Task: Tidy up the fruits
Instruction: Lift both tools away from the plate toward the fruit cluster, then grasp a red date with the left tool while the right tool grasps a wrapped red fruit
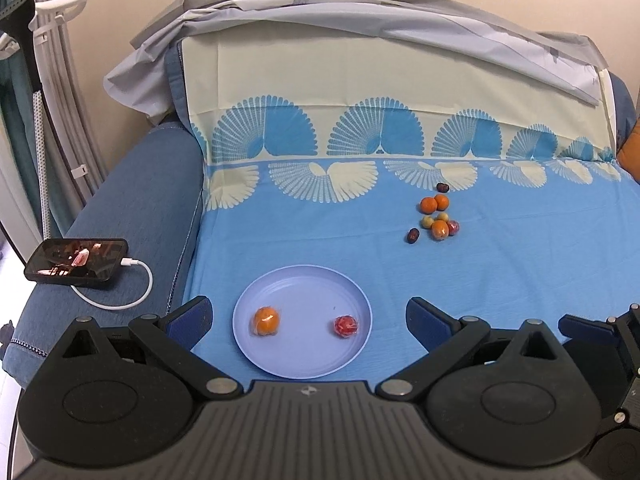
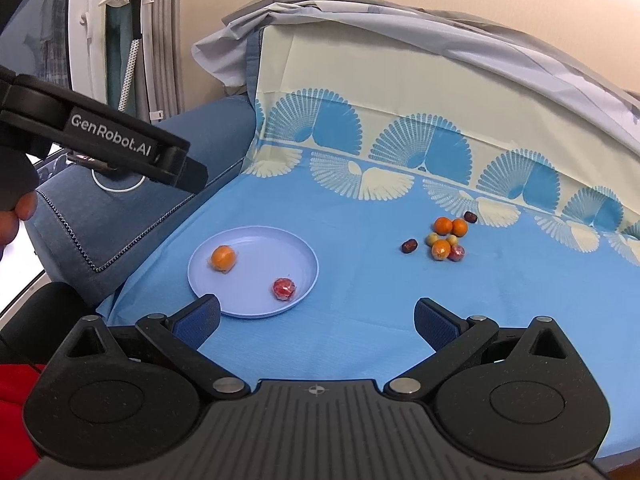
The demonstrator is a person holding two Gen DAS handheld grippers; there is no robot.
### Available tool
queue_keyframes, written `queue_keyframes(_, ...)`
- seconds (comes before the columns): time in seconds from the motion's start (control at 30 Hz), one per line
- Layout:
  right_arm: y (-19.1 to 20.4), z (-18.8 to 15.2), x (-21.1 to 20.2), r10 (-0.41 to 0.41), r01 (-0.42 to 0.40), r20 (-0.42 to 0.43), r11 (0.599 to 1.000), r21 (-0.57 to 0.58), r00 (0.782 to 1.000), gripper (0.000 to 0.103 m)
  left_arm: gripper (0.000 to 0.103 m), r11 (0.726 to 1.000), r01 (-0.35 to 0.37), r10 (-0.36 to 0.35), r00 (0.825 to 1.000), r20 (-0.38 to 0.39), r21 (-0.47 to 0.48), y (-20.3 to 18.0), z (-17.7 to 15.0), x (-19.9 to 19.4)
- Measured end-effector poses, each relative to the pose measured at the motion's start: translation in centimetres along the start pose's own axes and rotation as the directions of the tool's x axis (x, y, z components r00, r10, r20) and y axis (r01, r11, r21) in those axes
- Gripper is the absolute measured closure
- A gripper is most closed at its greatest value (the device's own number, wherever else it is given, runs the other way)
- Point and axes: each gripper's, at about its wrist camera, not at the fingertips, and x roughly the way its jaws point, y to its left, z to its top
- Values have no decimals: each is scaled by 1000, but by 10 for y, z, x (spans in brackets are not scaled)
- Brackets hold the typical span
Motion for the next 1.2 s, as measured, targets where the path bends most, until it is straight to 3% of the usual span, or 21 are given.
queue_keyframes(0.73,-20,-6,25,13,-7,-72,997,78,997,1,0,1000,-5,5,999,-46,-2,1,-1,23)
queue_keyframes(1.0,-48,-9,42,-43,56,-91,988,142,995,1,0,1000,3,-3,997,-76,4,-7,2,41)
queue_keyframes(1.2,-78,-8,61,-130,147,-101,972,186,986,1,0,1000,24,-22,991,-133,12,-19,11,75)
